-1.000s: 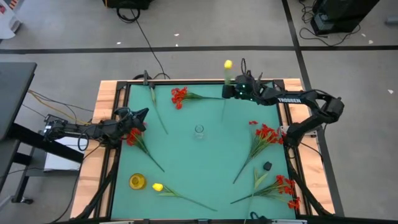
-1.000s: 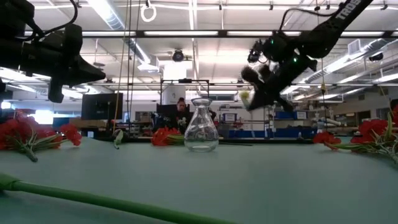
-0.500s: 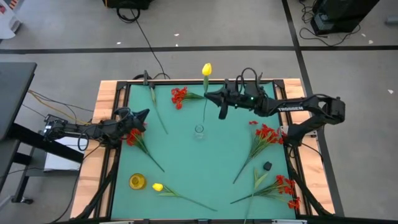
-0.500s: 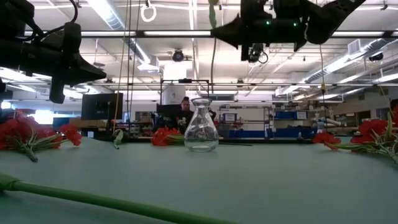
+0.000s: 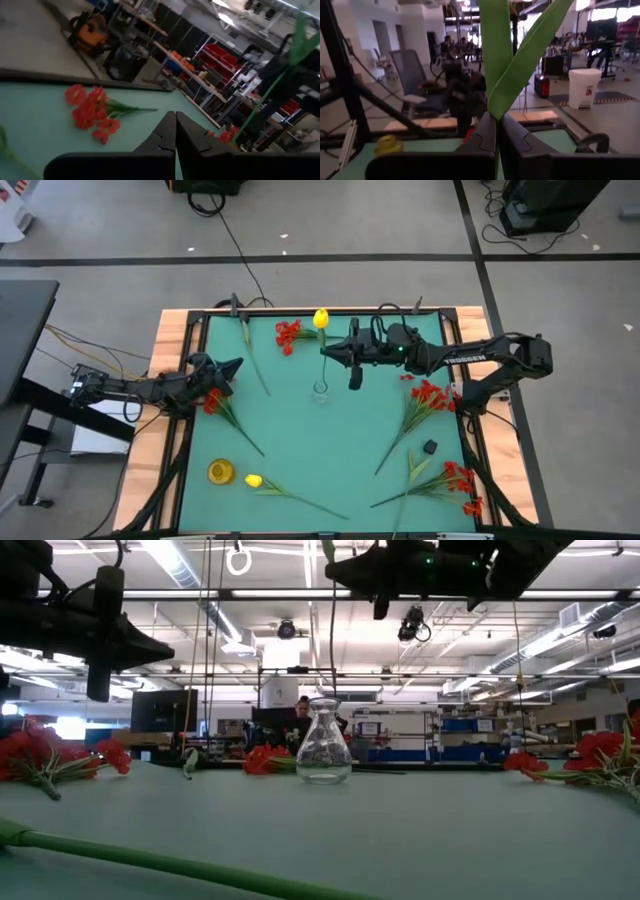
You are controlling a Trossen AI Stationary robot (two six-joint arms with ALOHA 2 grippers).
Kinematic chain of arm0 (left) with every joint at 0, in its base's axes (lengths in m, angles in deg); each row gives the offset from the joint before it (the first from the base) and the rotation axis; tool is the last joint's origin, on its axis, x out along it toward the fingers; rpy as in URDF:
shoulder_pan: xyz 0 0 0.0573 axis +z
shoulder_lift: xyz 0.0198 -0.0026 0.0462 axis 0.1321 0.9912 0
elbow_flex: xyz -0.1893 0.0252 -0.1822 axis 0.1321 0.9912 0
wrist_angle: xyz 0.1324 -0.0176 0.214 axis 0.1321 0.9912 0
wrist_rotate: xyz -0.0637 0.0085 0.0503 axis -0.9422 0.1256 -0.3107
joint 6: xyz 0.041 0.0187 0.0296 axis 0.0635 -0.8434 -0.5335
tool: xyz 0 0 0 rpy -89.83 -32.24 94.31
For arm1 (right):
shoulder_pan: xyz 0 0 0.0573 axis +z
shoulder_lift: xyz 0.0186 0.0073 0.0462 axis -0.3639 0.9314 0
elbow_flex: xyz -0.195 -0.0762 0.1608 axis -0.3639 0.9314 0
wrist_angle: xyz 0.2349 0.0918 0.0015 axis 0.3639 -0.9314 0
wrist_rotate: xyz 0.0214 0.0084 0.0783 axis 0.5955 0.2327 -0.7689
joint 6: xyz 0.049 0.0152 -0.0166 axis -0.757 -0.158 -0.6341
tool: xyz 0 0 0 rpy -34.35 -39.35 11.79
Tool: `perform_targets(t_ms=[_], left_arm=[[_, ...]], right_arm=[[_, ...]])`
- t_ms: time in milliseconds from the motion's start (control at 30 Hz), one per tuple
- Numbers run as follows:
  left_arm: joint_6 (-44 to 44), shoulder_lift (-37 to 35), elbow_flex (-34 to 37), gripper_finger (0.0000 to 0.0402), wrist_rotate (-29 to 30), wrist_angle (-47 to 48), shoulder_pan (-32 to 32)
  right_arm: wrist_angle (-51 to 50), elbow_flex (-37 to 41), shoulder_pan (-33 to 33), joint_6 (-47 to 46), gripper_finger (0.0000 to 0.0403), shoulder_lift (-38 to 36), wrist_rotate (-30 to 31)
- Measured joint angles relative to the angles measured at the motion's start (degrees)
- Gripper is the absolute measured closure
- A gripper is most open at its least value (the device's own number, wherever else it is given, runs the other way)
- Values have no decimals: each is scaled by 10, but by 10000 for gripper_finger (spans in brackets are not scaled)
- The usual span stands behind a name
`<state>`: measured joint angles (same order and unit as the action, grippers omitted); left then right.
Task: Sort flowers into vase by color
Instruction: Put the yellow tulip into the transparent vase
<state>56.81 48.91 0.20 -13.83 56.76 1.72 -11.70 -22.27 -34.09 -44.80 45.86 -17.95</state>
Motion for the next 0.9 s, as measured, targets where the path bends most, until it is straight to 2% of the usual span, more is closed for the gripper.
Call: perform_targets(t_ms=[300,533,633,900], left_arm=[[-139,0,-51,393,-18,-3,0],[-156,15,-102,392,-32,-18,0],[-185,43,-135,392,-56,-23,-1],[-273,164,-234,392,-63,-22,-1]], right_arm=[[14,0,1,5,392,17,1],[77,1,26,1,392,75,13],[76,0,29,3,392,85,20],[15,1,28,10,381,84,35]])
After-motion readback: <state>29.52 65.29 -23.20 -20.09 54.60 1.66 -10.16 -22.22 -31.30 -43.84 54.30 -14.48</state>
